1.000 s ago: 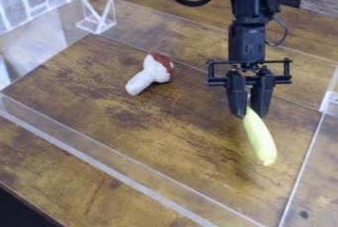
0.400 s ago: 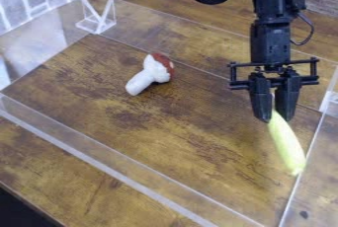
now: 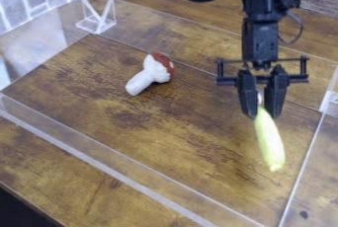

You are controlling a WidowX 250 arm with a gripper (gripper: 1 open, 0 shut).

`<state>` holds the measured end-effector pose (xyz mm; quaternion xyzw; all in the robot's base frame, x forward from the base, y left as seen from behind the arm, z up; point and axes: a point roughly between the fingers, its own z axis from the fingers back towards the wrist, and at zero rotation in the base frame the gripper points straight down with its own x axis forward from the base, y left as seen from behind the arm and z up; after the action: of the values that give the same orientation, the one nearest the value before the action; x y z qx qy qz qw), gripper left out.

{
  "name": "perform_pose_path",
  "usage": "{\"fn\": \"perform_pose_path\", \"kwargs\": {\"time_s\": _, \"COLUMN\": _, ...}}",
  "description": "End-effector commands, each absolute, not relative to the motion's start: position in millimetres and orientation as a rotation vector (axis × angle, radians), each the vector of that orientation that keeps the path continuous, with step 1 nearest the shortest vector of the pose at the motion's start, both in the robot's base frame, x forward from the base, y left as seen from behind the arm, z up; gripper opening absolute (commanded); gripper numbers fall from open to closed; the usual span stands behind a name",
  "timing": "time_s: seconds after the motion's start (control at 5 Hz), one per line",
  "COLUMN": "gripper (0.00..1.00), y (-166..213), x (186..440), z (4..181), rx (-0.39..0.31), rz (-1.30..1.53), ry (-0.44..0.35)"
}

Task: Move the green spoon to the left

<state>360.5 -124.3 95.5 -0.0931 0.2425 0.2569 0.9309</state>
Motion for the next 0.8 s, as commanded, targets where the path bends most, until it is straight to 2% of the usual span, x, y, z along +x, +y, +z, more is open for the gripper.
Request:
{"fn": "perform_pose_path", "kwargs": {"time_s": 0.0, "gripper": 0.00, "y": -107, "x": 370, "z": 167.5, "rx": -0.218, "rz": 0.427, "ry": 0.378}}
{"fn": "perform_pose_path", "kwargs": {"time_s": 0.2, "gripper": 0.00, "y": -84, "x": 373, "z": 168.8, "rx": -0.172, "rz": 0.321, "ry": 0.341}}
{"fn": "perform_pose_path", "kwargs": {"time_s": 0.4, "gripper": 0.00, "y": -64, "x": 361, "z": 168.5, "rx": -0.160, "rz": 0.296, "ry": 0.328}}
{"fn": "perform_pose_path", "kwargs": {"time_s": 0.6, "gripper": 0.00, "y": -37, "x": 350, "z": 184.0, "rx": -0.150, "rz": 0.241, "ry": 0.304}}
